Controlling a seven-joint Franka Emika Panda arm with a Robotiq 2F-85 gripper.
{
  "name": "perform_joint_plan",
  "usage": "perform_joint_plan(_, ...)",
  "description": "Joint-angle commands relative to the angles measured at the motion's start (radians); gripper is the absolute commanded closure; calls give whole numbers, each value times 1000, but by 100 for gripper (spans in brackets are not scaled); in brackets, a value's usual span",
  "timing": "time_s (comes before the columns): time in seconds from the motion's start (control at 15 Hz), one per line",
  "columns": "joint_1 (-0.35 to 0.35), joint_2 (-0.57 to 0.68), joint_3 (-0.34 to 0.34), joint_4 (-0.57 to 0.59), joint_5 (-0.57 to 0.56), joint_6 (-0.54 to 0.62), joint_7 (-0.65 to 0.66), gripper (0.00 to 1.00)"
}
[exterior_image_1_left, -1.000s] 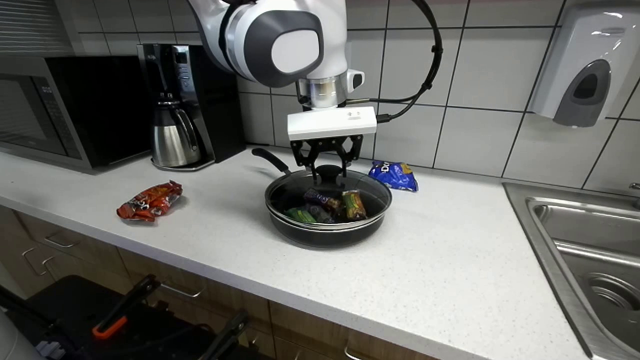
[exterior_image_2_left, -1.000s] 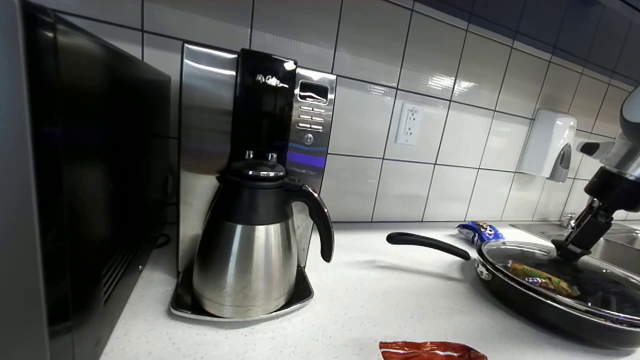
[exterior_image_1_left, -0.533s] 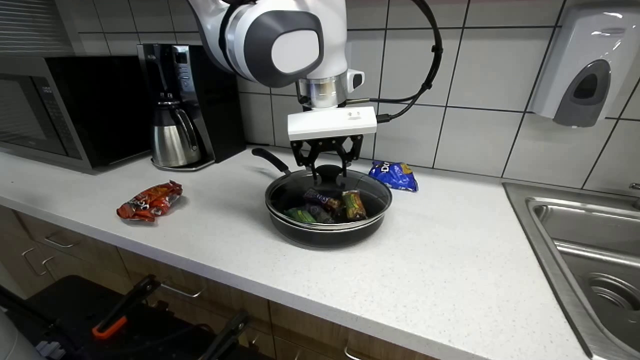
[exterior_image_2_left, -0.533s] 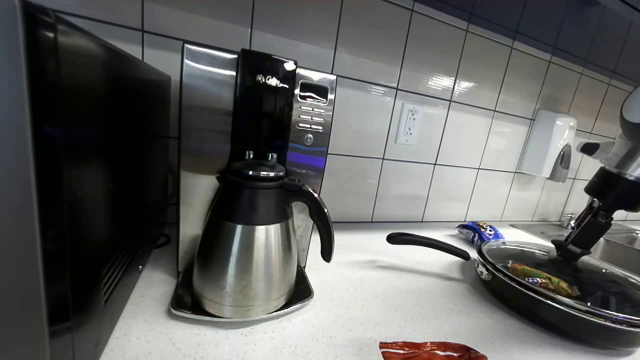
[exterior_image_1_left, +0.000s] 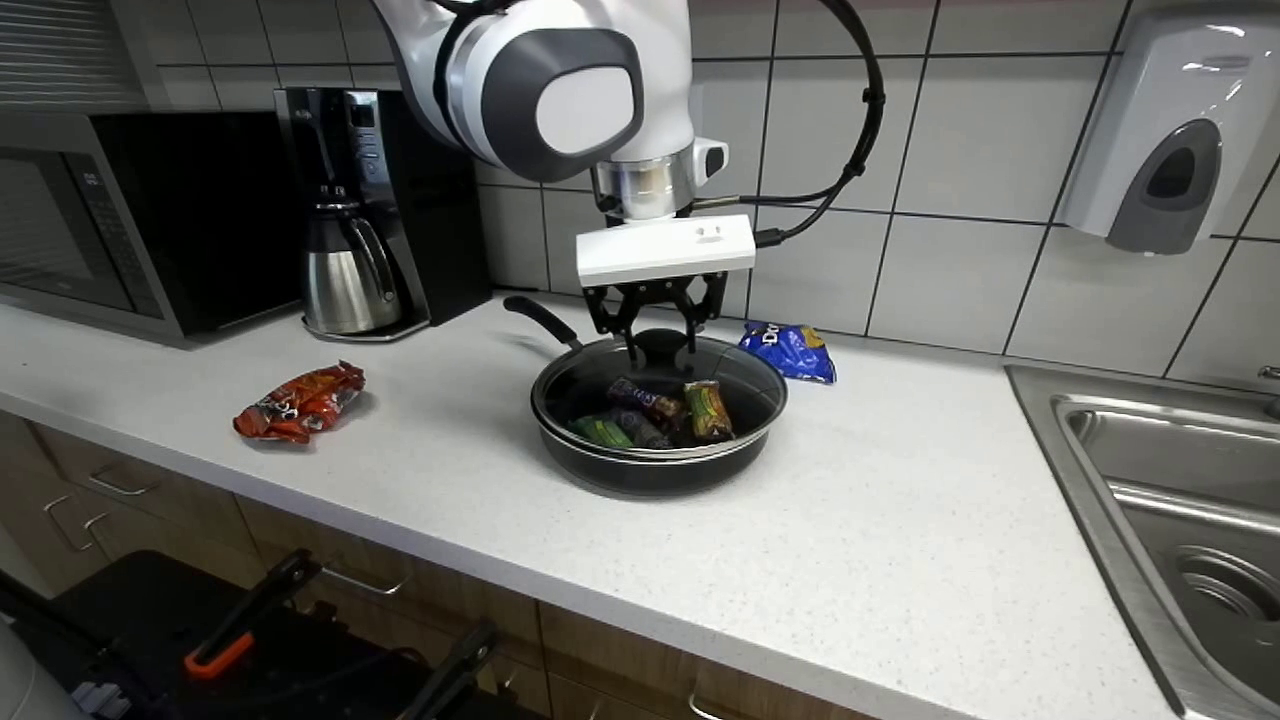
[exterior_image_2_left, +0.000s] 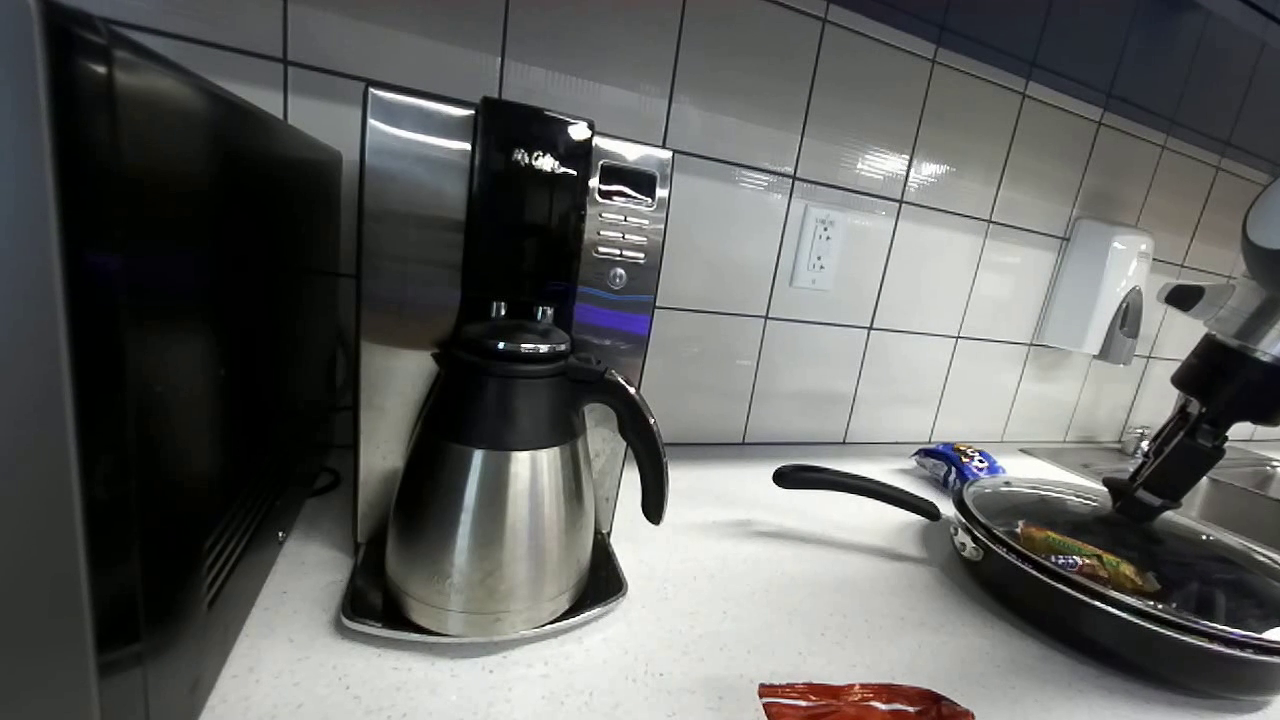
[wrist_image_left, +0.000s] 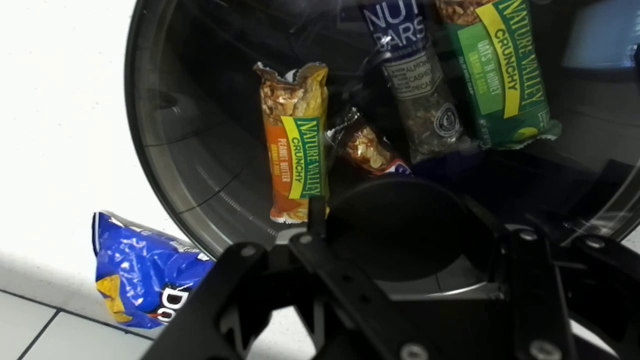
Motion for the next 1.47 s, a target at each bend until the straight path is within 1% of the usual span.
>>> perform_joint_plan(0.0, 0, -51, 15, -20, 64, 3, -92, 61)
perform_joint_plan(0.33, 11, -59, 30, -23, 143, 8, -167, 61)
perform_joint_plan(0.6, 14, -62, 39, -23, 242, 4, -244, 61)
perform_joint_plan(0.73, 15, -59, 40, -25, 267, 6, -267, 61)
perform_joint_plan(1.4, 9, -68, 22, -34, 249, 17, -264, 61)
